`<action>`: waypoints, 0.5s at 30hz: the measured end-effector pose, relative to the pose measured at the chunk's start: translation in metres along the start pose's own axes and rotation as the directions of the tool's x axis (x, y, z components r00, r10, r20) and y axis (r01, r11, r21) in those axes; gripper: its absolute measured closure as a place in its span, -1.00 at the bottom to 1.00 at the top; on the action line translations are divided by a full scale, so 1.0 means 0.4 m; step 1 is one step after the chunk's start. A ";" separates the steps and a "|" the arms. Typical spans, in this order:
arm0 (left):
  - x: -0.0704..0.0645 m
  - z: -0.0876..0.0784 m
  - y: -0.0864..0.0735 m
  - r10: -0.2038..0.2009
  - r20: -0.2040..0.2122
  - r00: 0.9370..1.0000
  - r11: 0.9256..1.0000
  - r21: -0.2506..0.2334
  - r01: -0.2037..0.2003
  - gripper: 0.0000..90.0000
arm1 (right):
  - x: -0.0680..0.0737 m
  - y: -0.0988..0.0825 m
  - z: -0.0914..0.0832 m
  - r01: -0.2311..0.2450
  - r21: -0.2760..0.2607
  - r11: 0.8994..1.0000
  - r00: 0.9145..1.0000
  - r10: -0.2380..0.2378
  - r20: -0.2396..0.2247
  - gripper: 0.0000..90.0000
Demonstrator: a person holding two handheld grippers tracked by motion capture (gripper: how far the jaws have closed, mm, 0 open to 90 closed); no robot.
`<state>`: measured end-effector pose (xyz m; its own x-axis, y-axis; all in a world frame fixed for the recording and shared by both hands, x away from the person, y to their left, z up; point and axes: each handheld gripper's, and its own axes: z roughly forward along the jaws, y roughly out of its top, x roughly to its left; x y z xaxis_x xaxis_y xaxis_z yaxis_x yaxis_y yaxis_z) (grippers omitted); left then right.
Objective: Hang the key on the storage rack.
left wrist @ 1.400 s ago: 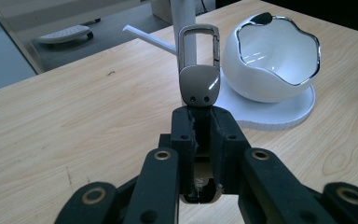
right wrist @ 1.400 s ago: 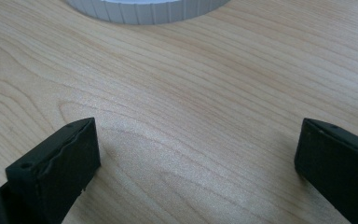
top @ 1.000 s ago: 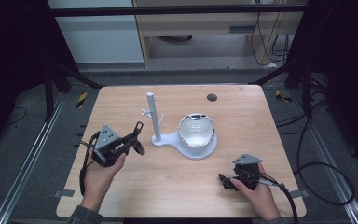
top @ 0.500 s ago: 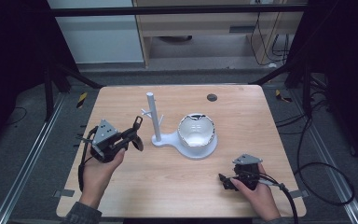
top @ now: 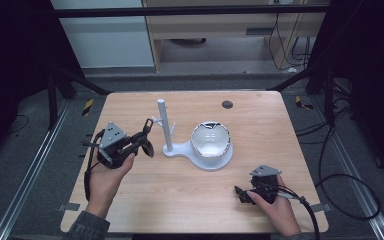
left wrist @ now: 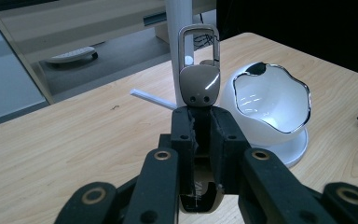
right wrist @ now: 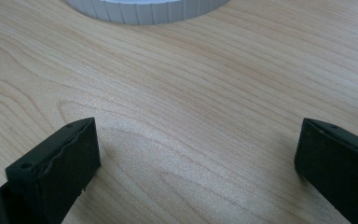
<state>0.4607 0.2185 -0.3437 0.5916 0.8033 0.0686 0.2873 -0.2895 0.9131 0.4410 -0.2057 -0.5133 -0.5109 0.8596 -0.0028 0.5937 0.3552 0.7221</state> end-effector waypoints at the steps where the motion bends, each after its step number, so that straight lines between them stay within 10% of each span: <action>1: 0.000 0.001 0.002 0.001 0.000 1.000 1.000 -0.002 -0.001 0.78 | 0.000 0.000 0.000 0.000 0.000 1.000 1.000 0.000 0.000 -0.99; 15: 0.006 0.011 0.003 -0.005 -0.004 1.000 1.000 0.001 0.005 0.78 | 0.000 0.000 0.000 0.000 0.000 1.000 1.000 0.000 0.000 -0.99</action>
<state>0.4658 0.2177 -0.3441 0.5869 0.8070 0.0655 0.2911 -0.2858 0.9130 0.4410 -0.2057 -0.5133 -0.5110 0.8596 -0.0023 0.5938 0.3550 0.7221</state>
